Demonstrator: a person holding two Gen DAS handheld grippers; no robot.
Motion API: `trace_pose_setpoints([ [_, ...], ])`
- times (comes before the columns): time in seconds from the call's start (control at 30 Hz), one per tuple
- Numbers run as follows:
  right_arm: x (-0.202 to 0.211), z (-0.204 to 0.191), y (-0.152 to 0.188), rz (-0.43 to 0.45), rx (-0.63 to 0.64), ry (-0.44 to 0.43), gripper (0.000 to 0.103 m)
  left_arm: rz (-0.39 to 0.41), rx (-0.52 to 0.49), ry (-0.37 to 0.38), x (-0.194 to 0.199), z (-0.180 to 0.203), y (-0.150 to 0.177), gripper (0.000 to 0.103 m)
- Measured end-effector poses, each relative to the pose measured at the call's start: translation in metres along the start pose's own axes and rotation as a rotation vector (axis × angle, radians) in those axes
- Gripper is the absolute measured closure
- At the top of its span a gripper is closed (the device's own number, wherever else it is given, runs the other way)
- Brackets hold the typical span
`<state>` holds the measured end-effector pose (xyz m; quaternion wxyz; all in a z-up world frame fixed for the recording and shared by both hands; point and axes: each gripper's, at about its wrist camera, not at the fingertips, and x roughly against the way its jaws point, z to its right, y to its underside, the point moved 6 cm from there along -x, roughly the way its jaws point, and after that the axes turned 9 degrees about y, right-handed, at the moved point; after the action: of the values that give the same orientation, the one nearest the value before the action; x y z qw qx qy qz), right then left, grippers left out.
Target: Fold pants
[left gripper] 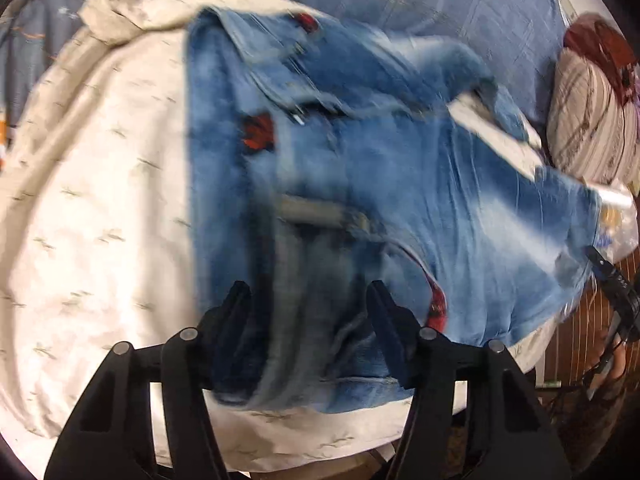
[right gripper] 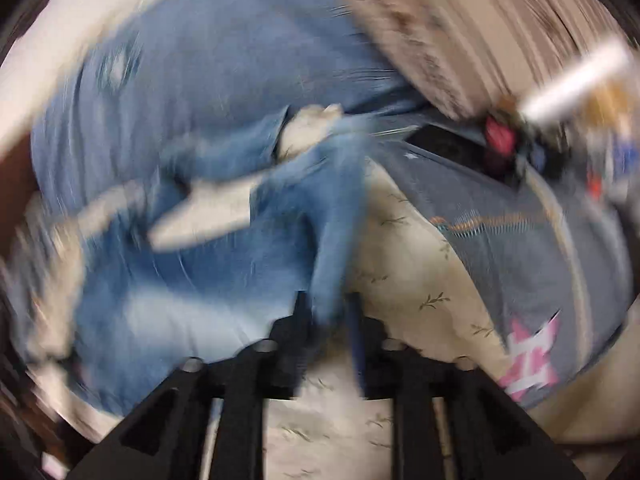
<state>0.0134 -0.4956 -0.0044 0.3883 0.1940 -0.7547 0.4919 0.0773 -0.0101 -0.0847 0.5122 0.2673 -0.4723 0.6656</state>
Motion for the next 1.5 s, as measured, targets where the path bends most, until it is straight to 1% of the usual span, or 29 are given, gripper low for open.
trace_pose_setpoints([
  [0.03, 0.0, 0.006, -0.004, 0.01, -0.025, -0.005, 0.048, 0.016, 0.016, 0.005, 0.006, -0.005, -0.004, 0.043],
  [0.1, -0.012, 0.011, -0.017, 0.012, -0.061, -0.009, 0.043, 0.054, 0.07, 0.02, 0.016, -0.014, -0.016, 0.041],
  [0.17, -0.024, 0.01, -0.026, -0.006, -0.106, -0.042, 0.041, 0.067, 0.109, 0.028, 0.019, -0.018, -0.024, 0.033],
  [0.2, -0.034, 0.009, -0.031, -0.017, -0.13, -0.075, 0.04, 0.064, 0.119, 0.028, 0.016, -0.017, -0.026, 0.031],
  [0.27, -0.049, 0.009, -0.038, -0.028, -0.14, -0.078, 0.041, 0.042, 0.119, 0.014, 0.005, -0.012, -0.028, 0.031],
  [0.3, -0.052, 0.007, -0.04, -0.033, -0.135, -0.076, 0.062, 0.018, 0.108, 0.002, -0.004, -0.006, -0.027, 0.031],
  [0.33, -0.053, 0.005, -0.044, -0.035, -0.141, -0.09, 0.098, 0.001, 0.101, -0.01, -0.01, -0.002, -0.026, 0.031],
  [0.4, -0.039, 0.02, -0.046, 0.028, -0.22, -0.111, 0.101, -0.019, 0.079, -0.02, -0.02, 0.004, -0.023, 0.031],
  [0.47, -0.026, 0.05, -0.038, 0.079, -0.29, -0.056, 0.101, -0.02, 0.062, -0.033, -0.024, 0.006, -0.02, 0.031],
  [0.5, -0.026, 0.063, -0.031, 0.069, -0.318, -0.022, 0.101, -0.028, 0.056, -0.046, -0.028, 0.004, -0.018, 0.031],
  [0.57, -0.042, 0.091, -0.005, -0.028, -0.37, 0.035, 0.1, -0.045, 0.058, -0.051, -0.034, -0.001, -0.014, 0.031],
  [0.6, -0.049, 0.098, 0.005, -0.068, -0.386, 0.045, 0.098, -0.04, 0.054, -0.049, -0.034, -0.001, -0.013, 0.031],
  [0.63, -0.054, 0.107, 0.016, -0.106, -0.412, 0.052, 0.09, -0.037, 0.046, -0.051, -0.032, -0.001, -0.013, 0.031],
  [0.67, -0.053, 0.112, 0.02, -0.115, -0.434, 0.061, 0.087, -0.041, 0.03, -0.06, -0.03, 0.0, -0.011, 0.031],
  [0.7, -0.048, 0.12, 0.022, -0.098, -0.47, 0.062, 0.083, -0.047, 0.018, -0.064, -0.029, 0.0, -0.01, 0.031],
  [0.77, -0.031, 0.127, 0.012, -0.022, -0.509, 0.069, 0.081, -0.054, 0.002, -0.05, -0.023, 0.0, -0.008, 0.031],
  [0.83, -0.018, 0.119, -0.004, 0.041, -0.473, 0.062, 0.08, -0.036, 0.012, -0.046, -0.007, -0.008, -0.01, 0.031],
  [0.87, -0.012, 0.106, -0.021, 0.075, -0.416, 0.044, 0.08, -0.001, 0.025, -0.047, 0.005, -0.013, -0.02, 0.031],
  [0.93, -0.011, 0.077, -0.046, 0.094, -0.323, -0.002, 0.068, 0.057, 0.056, -0.052, 0.022, -0.021, -0.041, 0.031],
  [1.03, -0.022, 0.031, -0.077, 0.1, -0.222, -0.093, 0.057, 0.109, 0.128, -0.048, 0.033, -0.031, -0.079, 0.028],
  [1.07, -0.035, 0.005, -0.092, 0.069, -0.178, -0.15, 0.05, 0.111, 0.148, -0.041, 0.031, -0.032, -0.089, 0.024],
  [1.1, -0.047, -0.009, -0.097, 0.045, -0.155, -0.178, 0.035, 0.104, 0.169, -0.025, 0.024, -0.033, -0.101, 0.022],
  [1.23, -0.115, -0.063, -0.119, -0.07, -0.113, -0.198, 0.033, 0.035, 0.232, 0.002, -0.017, -0.033, -0.119, 0.021],
  [1.33, -0.167, -0.099, -0.123, -0.142, -0.064, -0.168, 0.034, -0.004, 0.288, 0.021, -0.045, -0.034, -0.124, 0.021],
  [1.37, -0.175, -0.106, -0.121, -0.151, -0.042, -0.166, 0.035, -0.006, 0.303, 0.019, -0.051, -0.035, -0.125, 0.021],
  [1.4, -0.186, -0.122, -0.117, -0.177, 0.014, -0.168, 0.049, -0.004, 0.306, 0.013, -0.053, -0.037, -0.126, 0.021],
  [1.43, -0.191, -0.133, -0.116, -0.202, 0.078, -0.148, 0.094, -0.002, 0.304, 0.002, -0.055, -0.035, -0.129, 0.022],
  [1.47, -0.192, -0.141, -0.115, -0.211, 0.149, -0.109, 0.095, 0.001, 0.296, 0.004, -0.054, -0.034, -0.132, 0.025],
  [1.5, -0.183, -0.142, -0.123, -0.156, 0.173, -0.105, 0.096, 0.009, 0.282, 0.016, -0.053, -0.031, -0.136, 0.028],
])
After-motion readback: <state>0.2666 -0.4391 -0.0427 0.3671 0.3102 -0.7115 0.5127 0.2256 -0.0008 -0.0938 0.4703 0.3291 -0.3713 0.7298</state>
